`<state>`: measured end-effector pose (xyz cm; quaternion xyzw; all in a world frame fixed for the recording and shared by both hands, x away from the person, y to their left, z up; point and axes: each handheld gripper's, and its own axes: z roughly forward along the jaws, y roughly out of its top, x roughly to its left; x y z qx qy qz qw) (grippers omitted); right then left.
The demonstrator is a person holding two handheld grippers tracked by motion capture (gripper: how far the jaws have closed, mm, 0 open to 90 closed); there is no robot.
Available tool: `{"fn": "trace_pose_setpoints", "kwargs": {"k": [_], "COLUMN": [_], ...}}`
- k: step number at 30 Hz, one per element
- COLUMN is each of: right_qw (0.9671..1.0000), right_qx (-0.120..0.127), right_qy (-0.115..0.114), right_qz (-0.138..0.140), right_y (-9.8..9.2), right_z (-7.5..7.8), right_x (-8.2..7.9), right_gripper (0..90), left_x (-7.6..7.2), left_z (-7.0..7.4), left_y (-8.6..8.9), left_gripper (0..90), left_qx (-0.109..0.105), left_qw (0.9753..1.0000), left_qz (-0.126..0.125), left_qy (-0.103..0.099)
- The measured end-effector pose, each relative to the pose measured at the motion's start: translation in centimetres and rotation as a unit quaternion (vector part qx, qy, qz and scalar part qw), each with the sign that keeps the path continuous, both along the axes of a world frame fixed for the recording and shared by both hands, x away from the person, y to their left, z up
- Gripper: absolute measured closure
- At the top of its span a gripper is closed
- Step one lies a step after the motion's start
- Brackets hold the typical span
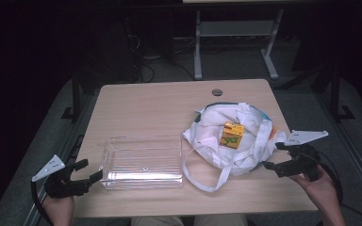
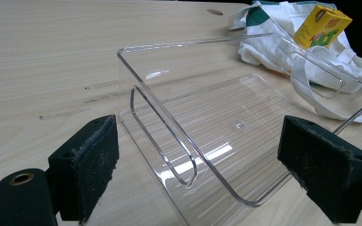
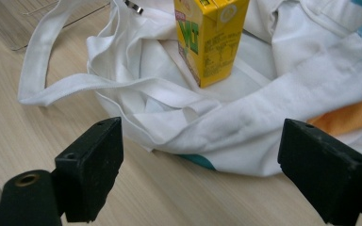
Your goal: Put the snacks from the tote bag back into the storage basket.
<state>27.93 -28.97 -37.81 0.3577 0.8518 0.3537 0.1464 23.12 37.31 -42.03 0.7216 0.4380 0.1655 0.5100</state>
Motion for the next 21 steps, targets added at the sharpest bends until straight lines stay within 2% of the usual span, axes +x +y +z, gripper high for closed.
{"fn": "trace_pose_setpoints", "kwargs": {"k": [5,9,21], "right_qw": [0.9997,0.9996,0.9984], "right_qx": [-0.013,-0.015,-0.029], "right_qy": [0.000,0.007,0.020], "right_qz": [0.019,0.024,0.044], "right_y": [1.1,1.6,3.1], "right_z": [1.0,1.3,1.9], "right_x": [1.2,1.8,3.4], "right_gripper": [14.3,13.9,13.9], "left_x": [0.0,0.0,-0.1], "left_z": [0.0,0.0,0.0], "left_y": [0.1,-0.1,0.0], "left_gripper": [12.8,12.8,12.8], "left_qx": [-0.002,-0.009,-0.009], "left_qw": [1.0000,1.0000,0.9999], "left_qz": [0.001,0.004,0.005], "left_qy": [0.000,0.002,0.002]}}
